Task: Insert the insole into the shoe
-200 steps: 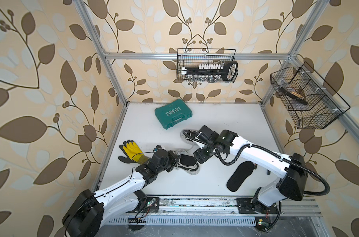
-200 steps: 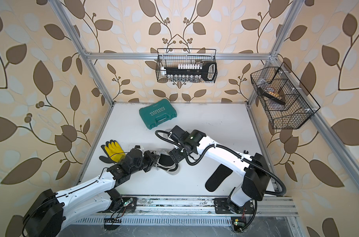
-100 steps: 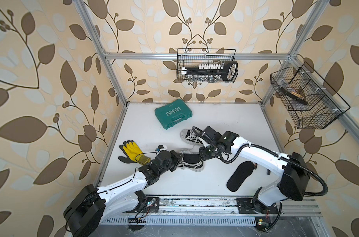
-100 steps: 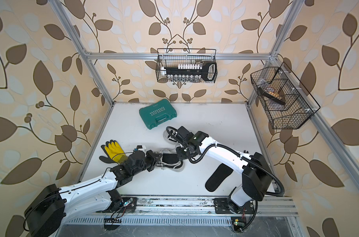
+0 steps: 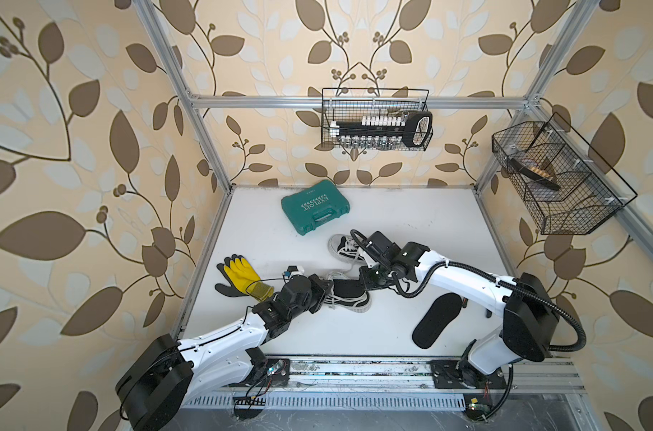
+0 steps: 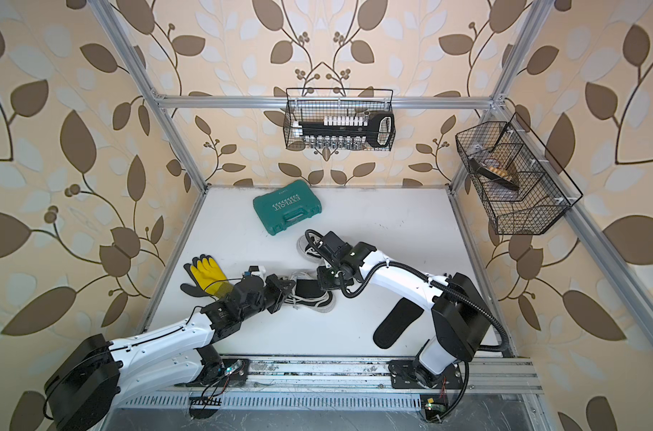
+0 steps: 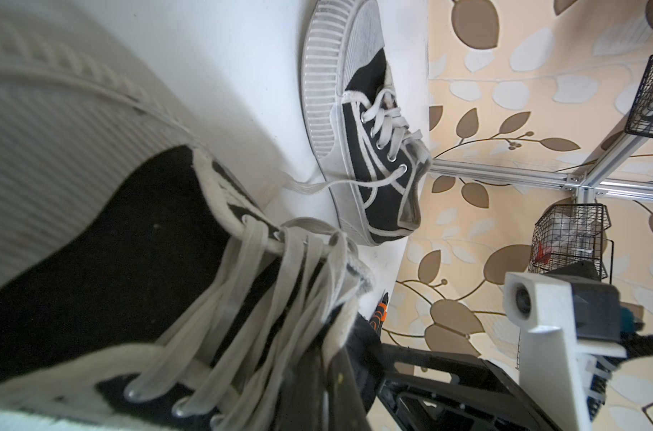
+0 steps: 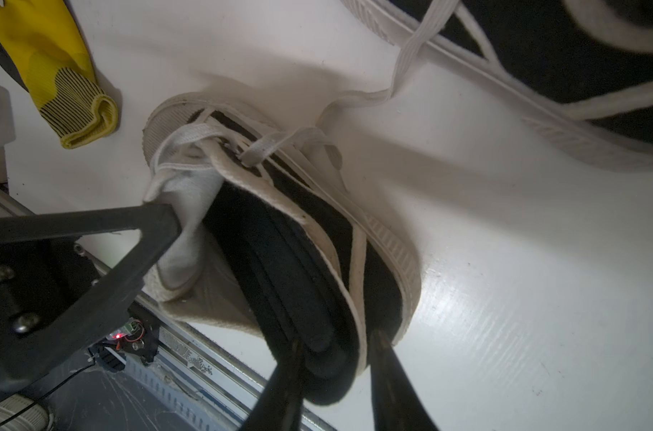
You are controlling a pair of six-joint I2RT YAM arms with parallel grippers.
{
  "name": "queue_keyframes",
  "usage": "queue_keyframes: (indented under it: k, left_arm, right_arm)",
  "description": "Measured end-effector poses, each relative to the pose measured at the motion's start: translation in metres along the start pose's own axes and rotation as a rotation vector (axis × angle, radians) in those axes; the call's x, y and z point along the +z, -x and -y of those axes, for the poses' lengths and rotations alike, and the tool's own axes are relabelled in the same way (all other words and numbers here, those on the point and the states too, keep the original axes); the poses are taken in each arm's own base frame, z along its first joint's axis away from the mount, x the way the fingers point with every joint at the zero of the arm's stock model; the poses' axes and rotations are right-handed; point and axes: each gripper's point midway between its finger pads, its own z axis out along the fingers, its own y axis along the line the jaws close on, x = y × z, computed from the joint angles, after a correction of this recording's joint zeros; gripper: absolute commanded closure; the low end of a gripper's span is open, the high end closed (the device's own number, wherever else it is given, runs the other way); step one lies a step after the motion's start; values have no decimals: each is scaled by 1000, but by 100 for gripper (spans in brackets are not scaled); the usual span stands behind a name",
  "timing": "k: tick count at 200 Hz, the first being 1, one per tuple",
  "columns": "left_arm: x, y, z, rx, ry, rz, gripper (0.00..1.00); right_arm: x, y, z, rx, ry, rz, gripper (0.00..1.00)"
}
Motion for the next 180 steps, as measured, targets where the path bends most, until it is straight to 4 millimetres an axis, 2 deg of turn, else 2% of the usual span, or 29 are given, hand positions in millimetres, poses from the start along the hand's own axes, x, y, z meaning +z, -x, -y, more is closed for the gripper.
queue_keyframes:
  k: [22,41,77,132,180]
  left_arm:
    - [0,0,0,0,0,0,100]
    - [0,0,0,0,1,0,100]
    - [0,0,-1,1,4,-1,100]
    - [1,0,-7,8,27,-1,100]
    - [1,0,-10,8,39,0,100]
  right_arm:
    - [1,-2,4,5,-15,-3,70]
    - [3,-3,6,11,-19,-5,74]
    - [9,-12,4,16,-15,-20,100]
    - [8,-14,-23,-44,12,-9,100]
    - [13,-18,-36,-78,-9,-9,100]
